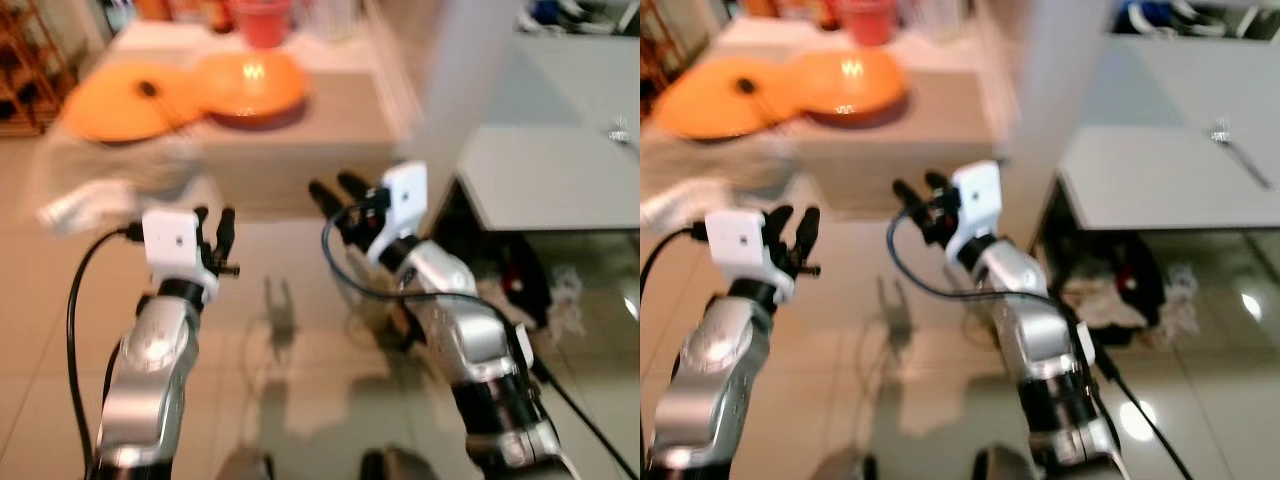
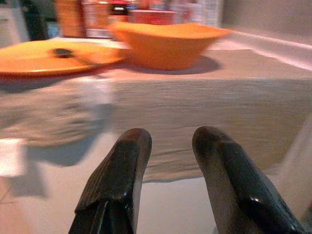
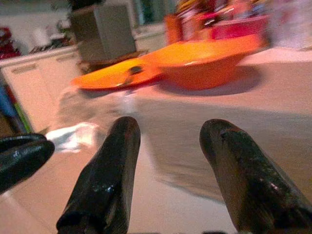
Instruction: Setting the table
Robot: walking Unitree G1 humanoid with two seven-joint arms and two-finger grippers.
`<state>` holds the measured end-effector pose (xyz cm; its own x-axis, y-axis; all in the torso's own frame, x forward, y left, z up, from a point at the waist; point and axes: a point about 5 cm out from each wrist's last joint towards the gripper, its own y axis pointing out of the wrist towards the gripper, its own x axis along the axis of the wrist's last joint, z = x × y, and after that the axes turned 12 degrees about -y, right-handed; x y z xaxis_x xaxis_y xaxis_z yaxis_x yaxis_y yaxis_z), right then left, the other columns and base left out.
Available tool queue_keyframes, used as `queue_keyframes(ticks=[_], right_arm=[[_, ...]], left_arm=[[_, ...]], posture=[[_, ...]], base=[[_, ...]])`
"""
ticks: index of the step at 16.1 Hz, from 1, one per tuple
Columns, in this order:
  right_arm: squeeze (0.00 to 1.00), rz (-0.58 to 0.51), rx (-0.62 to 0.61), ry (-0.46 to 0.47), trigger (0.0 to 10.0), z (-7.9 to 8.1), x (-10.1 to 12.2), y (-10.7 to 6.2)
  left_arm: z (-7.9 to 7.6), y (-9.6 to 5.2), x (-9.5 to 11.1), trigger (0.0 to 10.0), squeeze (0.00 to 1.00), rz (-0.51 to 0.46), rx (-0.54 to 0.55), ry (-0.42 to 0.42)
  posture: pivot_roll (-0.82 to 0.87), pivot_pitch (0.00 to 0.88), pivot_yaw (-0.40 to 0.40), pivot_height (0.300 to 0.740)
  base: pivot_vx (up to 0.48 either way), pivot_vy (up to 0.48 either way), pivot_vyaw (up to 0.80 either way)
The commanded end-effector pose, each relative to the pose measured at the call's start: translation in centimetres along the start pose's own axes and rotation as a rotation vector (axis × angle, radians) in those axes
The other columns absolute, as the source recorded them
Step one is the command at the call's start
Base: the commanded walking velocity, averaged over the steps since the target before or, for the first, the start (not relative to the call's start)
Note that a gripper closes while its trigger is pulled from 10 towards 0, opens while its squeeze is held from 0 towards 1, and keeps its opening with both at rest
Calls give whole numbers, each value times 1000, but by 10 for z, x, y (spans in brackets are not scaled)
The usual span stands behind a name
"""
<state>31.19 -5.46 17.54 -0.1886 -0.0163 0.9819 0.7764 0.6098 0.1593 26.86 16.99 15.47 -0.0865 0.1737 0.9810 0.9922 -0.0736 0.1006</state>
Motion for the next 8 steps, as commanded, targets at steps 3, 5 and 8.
queue_keyframes(ticks=[3, 5, 8], right_arm=[[0, -13, 1, -2, 10000, 0, 2, 2], [0, -18, -33, 18, 10000, -6, 3, 3], [0, -54, -91, 45, 10000, -17, 8, 4]], left_arm=[[2, 0, 0, 10000, 0, -7, 2, 9], [-4, -3, 10, 10000, 0, -64, -55, -24], [-8, -3, 18, 10000, 0, -93, -97, 21]], posture=[[-33, 105, 5, 740], [-30, 102, 4, 740], [-28, 98, 3, 740]], base=[[0, 480, 0], [0, 0, 0], [320, 0, 758]])
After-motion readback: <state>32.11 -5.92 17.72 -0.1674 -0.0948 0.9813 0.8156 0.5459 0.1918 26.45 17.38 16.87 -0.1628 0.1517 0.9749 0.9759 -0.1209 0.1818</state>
